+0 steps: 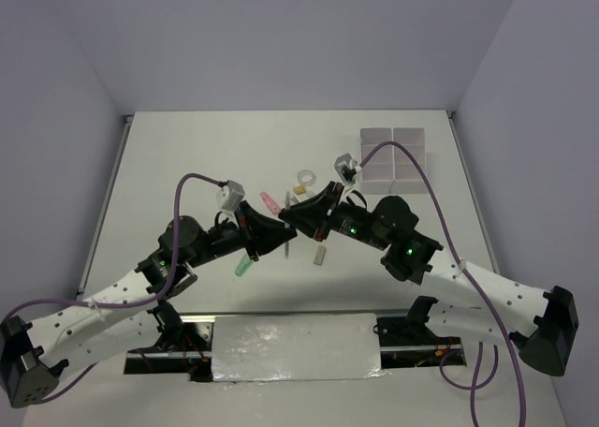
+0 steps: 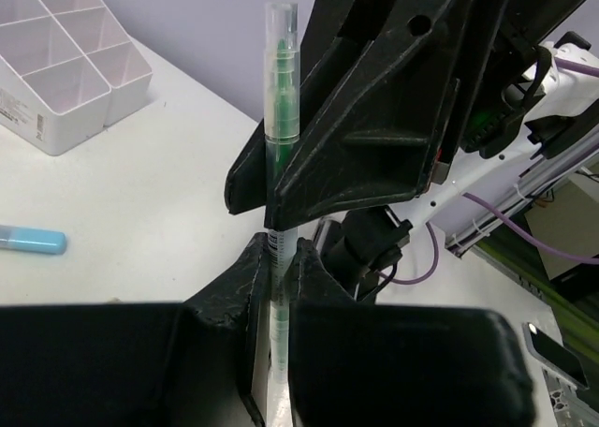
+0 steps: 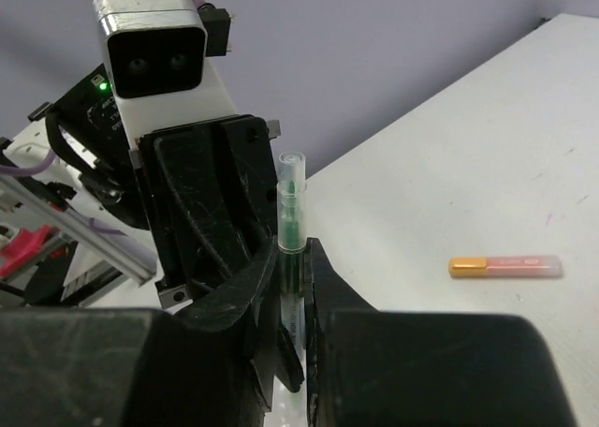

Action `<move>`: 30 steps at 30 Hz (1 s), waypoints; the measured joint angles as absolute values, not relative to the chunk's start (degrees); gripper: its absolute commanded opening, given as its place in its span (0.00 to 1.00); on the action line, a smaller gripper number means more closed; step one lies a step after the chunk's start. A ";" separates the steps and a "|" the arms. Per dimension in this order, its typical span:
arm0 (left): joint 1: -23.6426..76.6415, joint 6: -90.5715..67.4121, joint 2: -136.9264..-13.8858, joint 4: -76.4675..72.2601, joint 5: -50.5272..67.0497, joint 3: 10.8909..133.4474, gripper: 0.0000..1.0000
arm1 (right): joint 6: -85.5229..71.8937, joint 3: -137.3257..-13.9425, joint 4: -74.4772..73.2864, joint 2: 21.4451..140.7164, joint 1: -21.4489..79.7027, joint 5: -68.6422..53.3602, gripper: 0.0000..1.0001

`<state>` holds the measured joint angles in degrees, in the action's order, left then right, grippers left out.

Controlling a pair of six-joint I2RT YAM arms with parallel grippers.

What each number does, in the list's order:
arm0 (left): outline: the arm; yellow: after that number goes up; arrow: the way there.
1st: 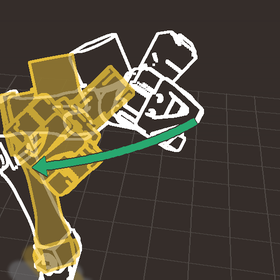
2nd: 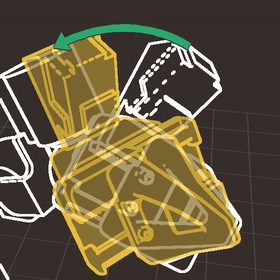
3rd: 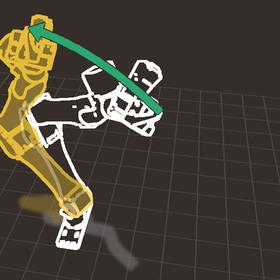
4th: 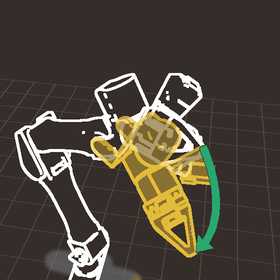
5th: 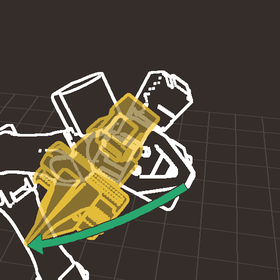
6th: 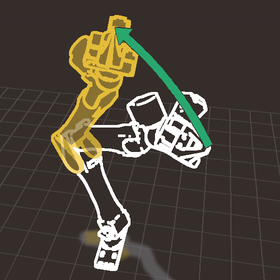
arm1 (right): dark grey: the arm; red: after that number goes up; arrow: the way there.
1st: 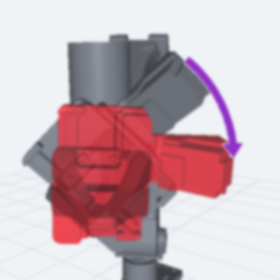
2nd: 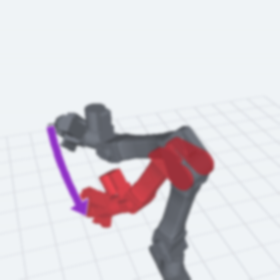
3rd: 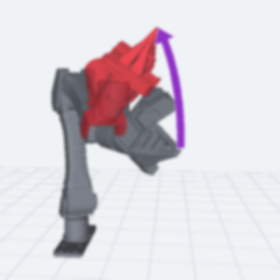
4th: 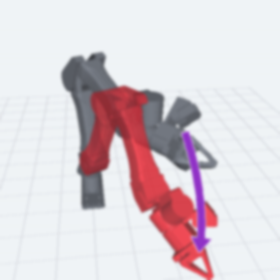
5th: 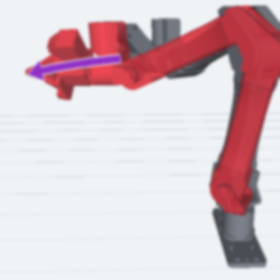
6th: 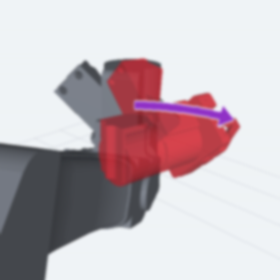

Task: Sort the stationery into containers
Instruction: Close the pen cap on the pen.

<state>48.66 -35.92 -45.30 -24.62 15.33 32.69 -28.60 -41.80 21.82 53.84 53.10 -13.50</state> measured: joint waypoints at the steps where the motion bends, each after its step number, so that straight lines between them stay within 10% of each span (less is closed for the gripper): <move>1: 48.66 -35.97 -45.30 -24.69 15.49 32.69 0.00 | -28.60 -41.80 21.80 53.82 53.10 -13.50 0.34; 7: 48.58 -35.42 -44.40 -24.51 15.79 32.69 0.00 | -27.99 -41.80 20.97 52.40 53.49 -14.41 0.77; 30: 49.21 -28.60 -41.87 -19.49 22.81 32.69 0.00 | -24.38 -50.74 14.92 53.34 53.49 -14.04 0.51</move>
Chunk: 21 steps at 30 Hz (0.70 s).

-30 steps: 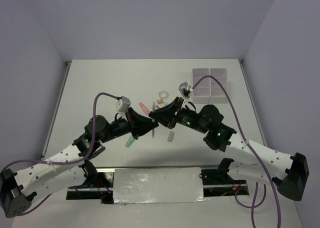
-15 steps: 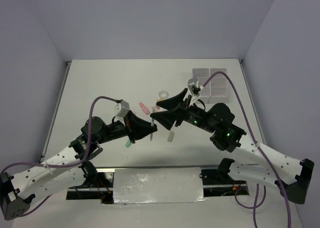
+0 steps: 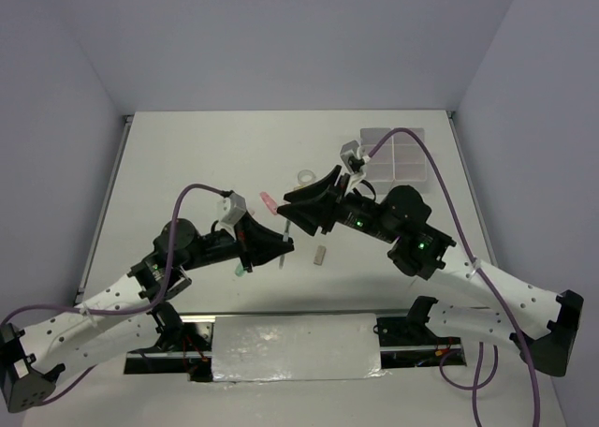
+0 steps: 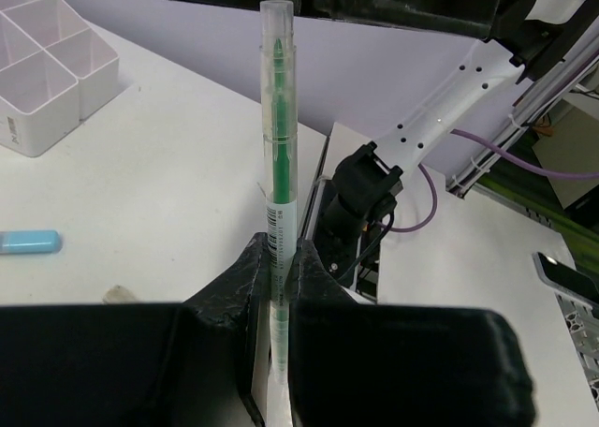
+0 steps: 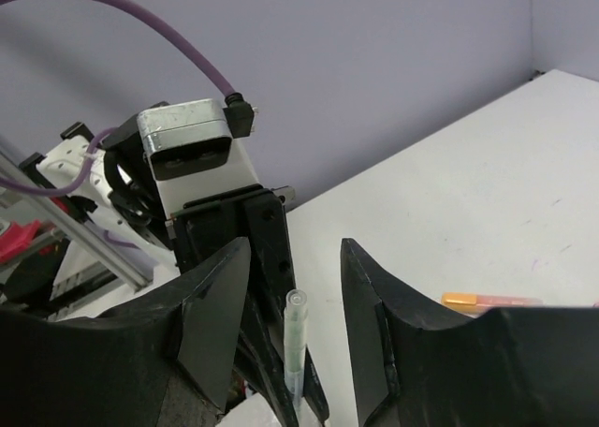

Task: Sort the stationery into containers
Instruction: Close the pen cap on the pen.

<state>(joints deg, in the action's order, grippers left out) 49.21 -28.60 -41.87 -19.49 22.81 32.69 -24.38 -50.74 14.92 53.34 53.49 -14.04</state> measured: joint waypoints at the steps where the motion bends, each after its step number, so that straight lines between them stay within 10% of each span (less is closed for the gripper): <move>1: 49.23 -28.60 -41.89 -19.40 22.81 32.69 0.00 | -24.40 -50.68 14.94 53.36 53.49 -14.20 0.51; 9: 49.23 -28.42 -41.98 -19.03 22.15 34.02 0.00 | -24.77 -49.78 15.35 53.78 53.49 -14.85 0.50; 13: 49.21 -28.45 -42.11 -18.79 21.65 34.28 0.00 | -25.10 -48.73 15.44 53.80 53.52 -15.03 0.22; 14: 49.21 -28.45 -42.28 -18.68 21.47 34.28 0.00 | -25.23 -48.71 15.46 53.80 53.63 -15.20 0.00; 21: 49.21 -28.49 -42.92 -18.90 20.95 34.30 0.00 | -25.41 -48.69 15.46 53.89 53.71 -15.09 0.00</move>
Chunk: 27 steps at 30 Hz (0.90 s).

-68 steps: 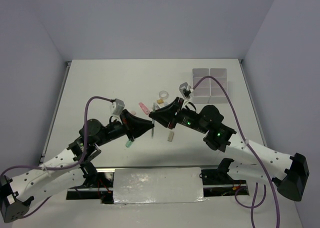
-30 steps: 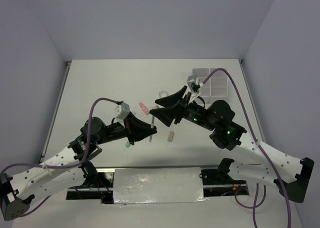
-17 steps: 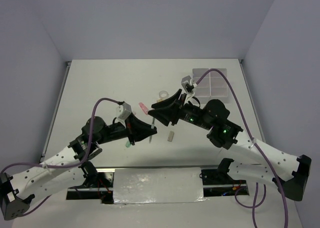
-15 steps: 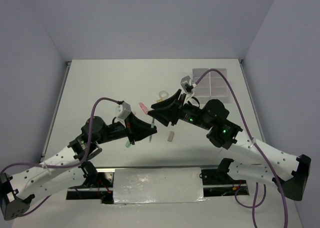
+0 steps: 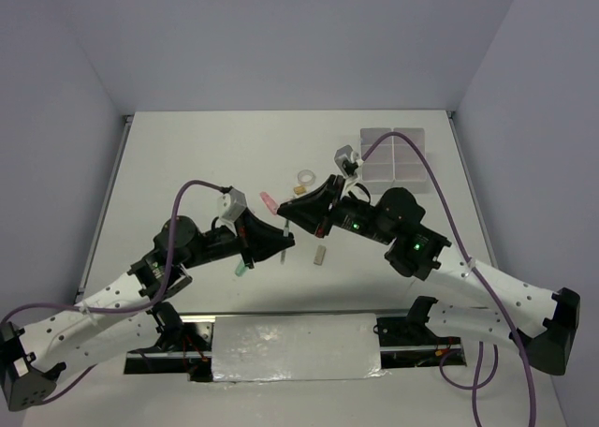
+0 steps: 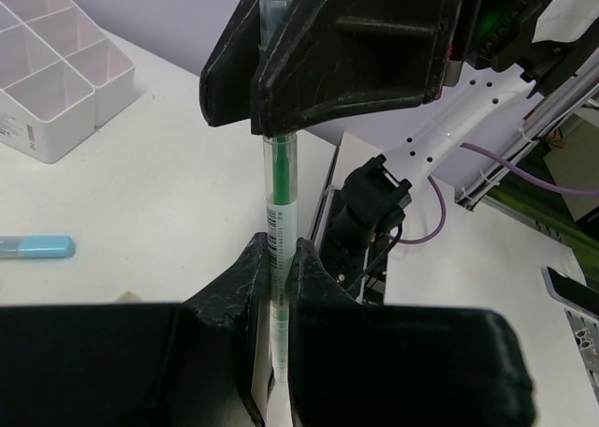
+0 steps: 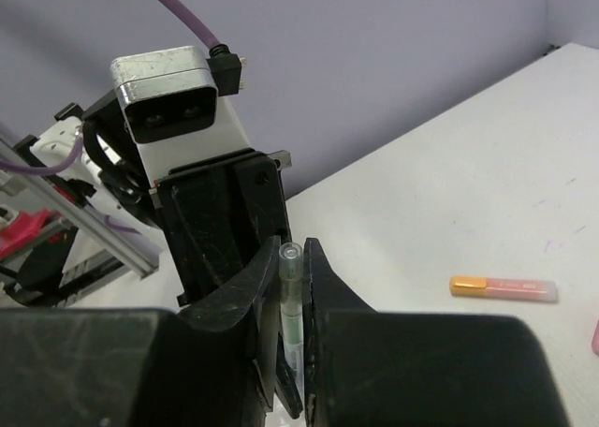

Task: Sort the stationery into containers
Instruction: Close the pen cap on the pen.

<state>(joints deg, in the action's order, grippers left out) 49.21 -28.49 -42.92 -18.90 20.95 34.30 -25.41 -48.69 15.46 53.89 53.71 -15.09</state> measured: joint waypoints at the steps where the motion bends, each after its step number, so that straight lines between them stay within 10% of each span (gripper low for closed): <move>1: 49.23 -28.49 -42.89 -18.87 20.78 34.30 0.00 | -25.45 -48.58 15.66 53.93 53.71 -15.09 0.00; 27: 39.48 -24.16 -48.66 -3.68 28.01 42.87 0.00 | -27.29 -35.92 39.88 59.42 53.93 -5.74 0.00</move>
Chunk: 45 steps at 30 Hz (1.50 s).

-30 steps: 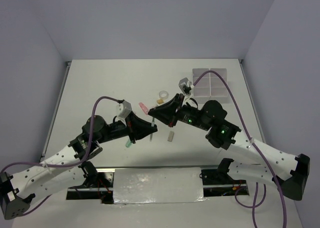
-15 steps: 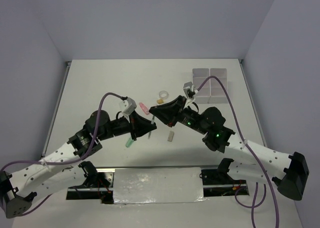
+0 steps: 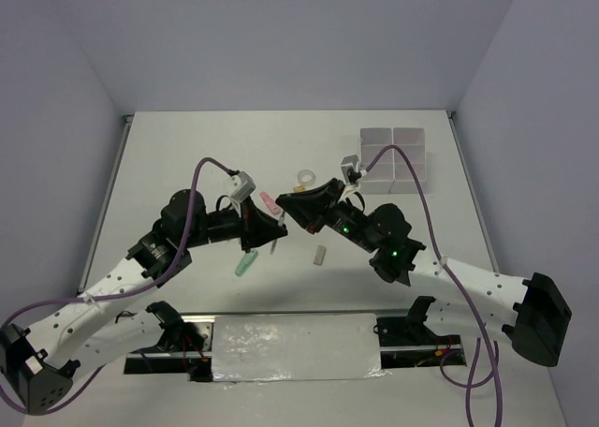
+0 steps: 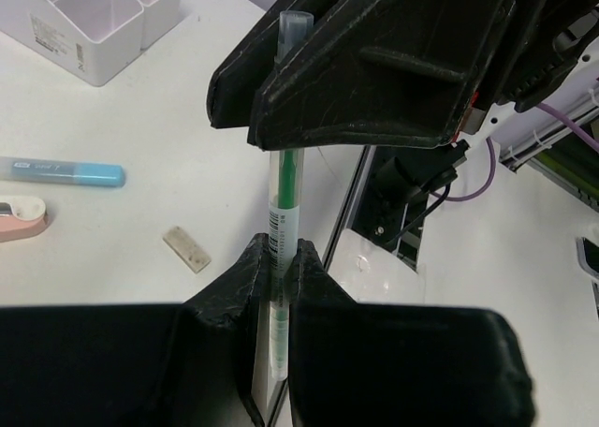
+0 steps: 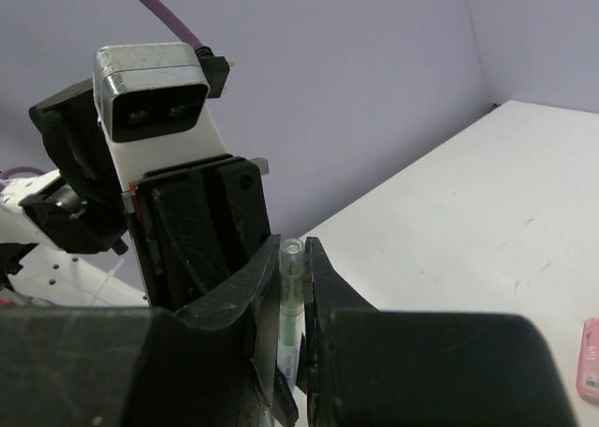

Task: Sort the stationery into containers
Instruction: Close the pen cap on the pen, then place the pen in the storage box.

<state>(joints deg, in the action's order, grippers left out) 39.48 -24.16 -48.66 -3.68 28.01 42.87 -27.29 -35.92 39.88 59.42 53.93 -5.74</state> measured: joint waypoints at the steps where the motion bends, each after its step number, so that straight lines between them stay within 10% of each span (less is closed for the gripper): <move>1: 39.22 -24.16 -48.73 -3.53 28.32 42.87 0.00 | -27.42 -35.86 40.34 59.70 53.93 -5.74 0.00; 6: 38.79 -24.29 -48.77 -4.60 30.09 42.87 0.00 | -27.79 -37.54 37.52 58.35 54.00 -5.89 0.42; 11: 38.89 -23.99 -47.42 -12.53 30.17 41.95 0.00 | -26.79 -41.74 25.91 56.86 55.53 -6.74 0.44; 21: 41.10 -22.35 -46.74 -14.35 27.70 40.71 0.02 | -23.57 -45.06 18.72 55.66 56.47 -7.77 0.00; 24: 41.78 -21.98 -47.42 -13.85 25.54 40.73 0.55 | -22.57 -45.06 17.67 55.53 56.36 -6.79 0.00; 25: 42.30 -21.52 -47.55 -13.45 23.81 40.80 0.98 | -22.26 -45.06 17.12 55.53 56.38 -6.00 0.00; 37: 43.46 -32.53 -55.55 20.21 -17.23 56.51 0.99 | -12.21 -47.55 15.70 61.49 37.50 23.42 0.00; 45: 43.42 -31.46 -48.73 34.26 -21.52 57.93 0.99 | -3.81 -50.54 28.51 79.48 21.61 31.14 0.00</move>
<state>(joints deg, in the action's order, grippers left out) 43.42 -31.46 -48.73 34.26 -21.52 57.93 -3.81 -50.54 28.51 79.48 21.61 31.14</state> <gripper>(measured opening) 0.994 0.158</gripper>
